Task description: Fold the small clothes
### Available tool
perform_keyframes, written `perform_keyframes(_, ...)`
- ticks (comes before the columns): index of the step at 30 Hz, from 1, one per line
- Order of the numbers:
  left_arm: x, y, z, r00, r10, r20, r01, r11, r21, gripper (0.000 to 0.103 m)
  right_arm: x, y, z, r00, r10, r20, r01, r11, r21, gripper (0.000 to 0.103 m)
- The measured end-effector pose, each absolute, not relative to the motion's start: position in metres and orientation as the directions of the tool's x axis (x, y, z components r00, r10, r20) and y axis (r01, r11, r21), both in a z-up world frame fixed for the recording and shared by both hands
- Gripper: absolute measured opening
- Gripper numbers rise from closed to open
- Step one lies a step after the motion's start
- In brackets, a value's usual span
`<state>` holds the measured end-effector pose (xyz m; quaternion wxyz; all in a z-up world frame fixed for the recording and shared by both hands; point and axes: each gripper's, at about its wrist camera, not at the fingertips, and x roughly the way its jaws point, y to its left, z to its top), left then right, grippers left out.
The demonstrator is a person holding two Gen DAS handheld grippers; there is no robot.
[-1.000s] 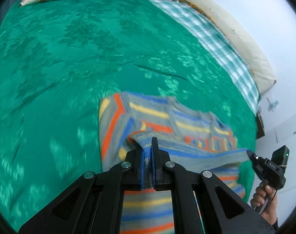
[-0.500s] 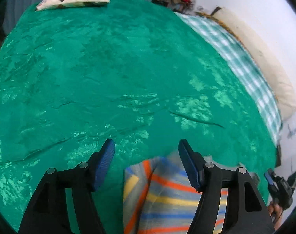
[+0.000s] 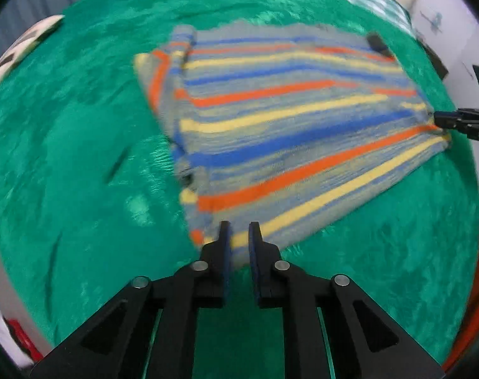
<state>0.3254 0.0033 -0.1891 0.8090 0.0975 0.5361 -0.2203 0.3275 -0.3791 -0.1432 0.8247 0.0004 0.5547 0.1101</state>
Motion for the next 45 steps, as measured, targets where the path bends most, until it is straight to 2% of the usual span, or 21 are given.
perform_keyframes(1,0.322,0.006,-0.18,0.357,-0.273,-0.893,0.454,0.886,-0.09,0.026,0.328,-0.385,-0.128,0.408,0.179,-0.895,-0.175,0.978,0.116,0.025)
perform_keyframes(2,0.319,0.006,-0.175,0.377,-0.287,-0.88,0.446,0.89,-0.1,0.039,0.333,-0.388,-0.12,0.44,0.172,-0.881,-0.168,0.98,0.107,0.027)
perform_keyframes(3,0.318,0.008,-0.169,0.402,-0.308,-0.863,0.426,0.897,-0.121,0.046,0.339,-0.39,-0.114,0.472,0.16,-0.867,-0.158,0.983,0.095,0.035)
perform_keyframes(5,0.315,0.009,-0.167,0.415,-0.327,-0.849,0.391,0.907,-0.158,0.046,0.37,-0.388,-0.11,0.527,0.124,-0.841,-0.146,0.988,0.054,0.047)
perform_keyframes(8,0.305,0.012,-0.168,0.417,-0.333,-0.846,0.367,0.913,-0.179,0.047,0.434,-0.385,-0.121,0.552,0.047,-0.833,-0.082,0.997,0.002,0.046)
perform_keyframes(11,0.293,0.02,-0.172,0.433,-0.309,-0.847,0.35,0.923,-0.158,0.049,0.476,-0.399,-0.145,0.504,0.035,-0.863,-0.014,0.999,0.033,0.004)
perform_keyframes(13,0.289,0.021,-0.174,0.442,-0.307,-0.843,0.339,0.927,-0.16,0.053,0.488,-0.41,-0.143,0.559,0.017,-0.829,0.05,0.997,0.053,0.004)
perform_keyframes(14,0.291,0.019,-0.174,0.445,-0.302,-0.843,0.336,0.929,-0.155,0.056,0.491,-0.413,-0.142,0.574,0.012,-0.819,0.063,0.996,0.058,0.004)
perform_keyframes(16,0.293,0.021,-0.179,0.448,-0.293,-0.845,0.337,0.931,-0.144,0.058,0.492,-0.415,-0.146,0.551,-0.032,-0.834,0.102,0.994,0.029,0.019)
perform_keyframes(17,0.296,0.022,-0.181,0.451,-0.287,-0.845,0.328,0.934,-0.142,0.059,0.49,-0.415,-0.147,0.532,-0.058,-0.845,0.117,0.993,0.005,0.033)
perform_keyframes(22,0.314,0.031,-0.183,0.492,-0.305,-0.815,0.246,0.947,-0.206,0.064,0.423,-0.392,-0.107,0.604,0.035,-0.796,-0.02,0.999,0.028,0.033)
perform_keyframes(25,0.324,0.02,-0.191,0.492,-0.285,-0.823,0.245,0.952,-0.184,0.069,0.363,-0.362,-0.105,0.535,0.298,-0.791,-0.242,0.951,0.194,0.031)
perform_keyframes(26,0.327,0.015,-0.198,0.485,-0.251,-0.838,0.244,0.959,-0.146,0.069,0.348,-0.351,-0.114,0.49,0.32,-0.811,-0.287,0.938,0.197,0.029)
perform_keyframes(28,0.331,0.013,-0.216,0.466,-0.115,-0.878,0.196,0.98,-0.024,0.069,0.328,-0.342,-0.145,0.419,0.226,-0.879,-0.282,0.953,0.111,0.029)
perform_keyframes(29,0.329,0.017,-0.219,0.467,-0.097,-0.879,0.18,0.984,-0.013,0.071,0.321,-0.345,-0.162,0.38,0.165,-0.91,-0.248,0.966,0.071,0.027)
perform_keyframes(32,0.316,0.038,-0.215,0.479,-0.065,-0.876,0.113,0.994,-0.012,0.079,0.29,-0.37,-0.167,0.427,0.157,-0.89,-0.147,0.984,0.103,0.016)
perform_keyframes(35,0.296,0.043,-0.208,0.481,-0.067,-0.874,0.09,0.996,-0.026,0.078,0.273,-0.381,-0.157,0.449,0.068,-0.891,-0.036,0.998,0.058,0.022)
perform_keyframes(37,0.279,0.033,-0.201,0.492,-0.098,-0.865,0.107,0.993,-0.052,0.078,0.257,-0.38,-0.146,0.523,0.067,-0.85,-0.004,0.997,0.076,0.026)
perform_keyframes(39,0.261,0.018,-0.194,0.512,-0.146,-0.847,0.141,0.986,-0.085,0.086,0.239,-0.377,-0.137,0.608,0.078,-0.79,0.018,0.994,0.112,0.045)
perform_keyframes(42,0.239,-0.008,-0.191,0.547,-0.196,-0.814,0.197,0.975,-0.103,0.091,0.22,-0.374,-0.135,0.695,0.094,-0.713,0.057,0.981,0.184,0.046)
perform_keyframes(45,0.231,-0.028,-0.202,0.543,-0.21,-0.813,0.248,0.965,-0.084,0.091,0.218,-0.373,-0.144,0.679,0.094,-0.728,0.086,0.975,0.206,0.046)
